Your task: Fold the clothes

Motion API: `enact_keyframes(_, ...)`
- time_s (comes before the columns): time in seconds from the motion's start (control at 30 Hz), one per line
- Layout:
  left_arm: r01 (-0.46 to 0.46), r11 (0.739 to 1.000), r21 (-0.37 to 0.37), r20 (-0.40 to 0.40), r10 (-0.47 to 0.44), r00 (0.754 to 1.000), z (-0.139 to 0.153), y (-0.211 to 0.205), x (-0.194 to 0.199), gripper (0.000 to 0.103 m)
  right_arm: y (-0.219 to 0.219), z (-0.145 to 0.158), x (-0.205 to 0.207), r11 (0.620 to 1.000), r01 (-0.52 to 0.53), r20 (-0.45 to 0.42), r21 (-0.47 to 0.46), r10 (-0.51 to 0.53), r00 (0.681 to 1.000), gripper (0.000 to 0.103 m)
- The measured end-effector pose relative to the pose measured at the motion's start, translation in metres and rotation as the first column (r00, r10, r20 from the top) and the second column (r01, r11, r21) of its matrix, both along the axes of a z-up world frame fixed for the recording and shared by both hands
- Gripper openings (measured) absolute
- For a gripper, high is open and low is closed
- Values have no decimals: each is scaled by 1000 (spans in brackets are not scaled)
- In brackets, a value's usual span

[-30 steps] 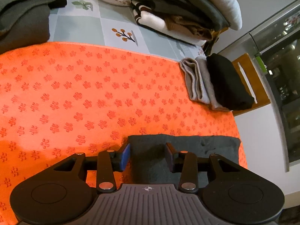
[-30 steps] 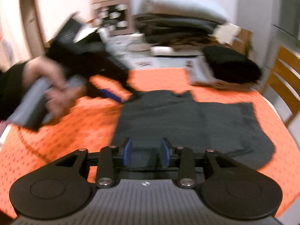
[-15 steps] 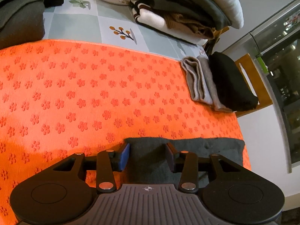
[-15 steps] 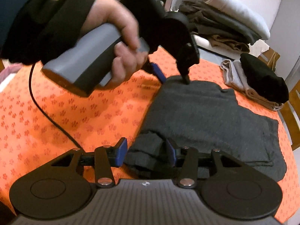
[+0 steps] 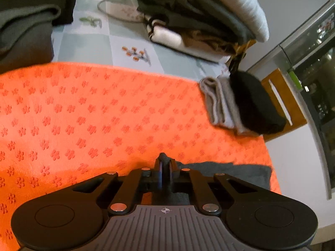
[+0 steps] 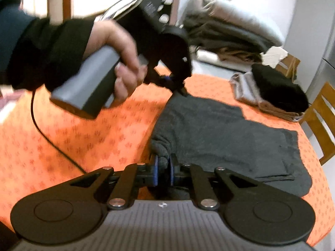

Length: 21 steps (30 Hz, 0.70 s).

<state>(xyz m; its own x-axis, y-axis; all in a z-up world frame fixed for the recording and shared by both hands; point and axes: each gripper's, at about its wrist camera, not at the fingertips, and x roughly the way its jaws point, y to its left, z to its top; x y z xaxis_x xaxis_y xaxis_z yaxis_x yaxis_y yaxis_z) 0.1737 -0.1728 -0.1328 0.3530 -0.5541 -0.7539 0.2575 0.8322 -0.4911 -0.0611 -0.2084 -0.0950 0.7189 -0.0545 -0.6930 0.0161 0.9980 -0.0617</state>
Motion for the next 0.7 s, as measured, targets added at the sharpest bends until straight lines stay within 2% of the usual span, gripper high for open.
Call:
enact_keyframes(0.2, -40, 999, 19, 49, 39, 998, 43, -33, -8, 8, -50, 35, -20, 976, 79, 103, 203, -101, 990, 13)
enact_keyframes(0.33, -46, 997, 60, 94, 40, 995, 67, -70, -15, 7, -90, 45, -34, 928, 115, 133, 356, -172, 976, 13)
enact_keyframes(0.43, -40, 996, 80, 129, 30, 991, 82, -103, -21, 7, -121, 48, -45, 893, 141, 156, 428, -226, 961, 13)
enact_keyframes(0.6, -14, 994, 104, 155, -3, 988, 88, -163, -27, 7, -174, 51, -67, 846, 204, 182, 493, -329, 927, 13)
enact_keyframes(0.7, 7, 992, 123, 150, -26, 988, 81, -196, -31, 7, -209, 44, -79, 796, 266, 159, 544, -409, 899, 13)
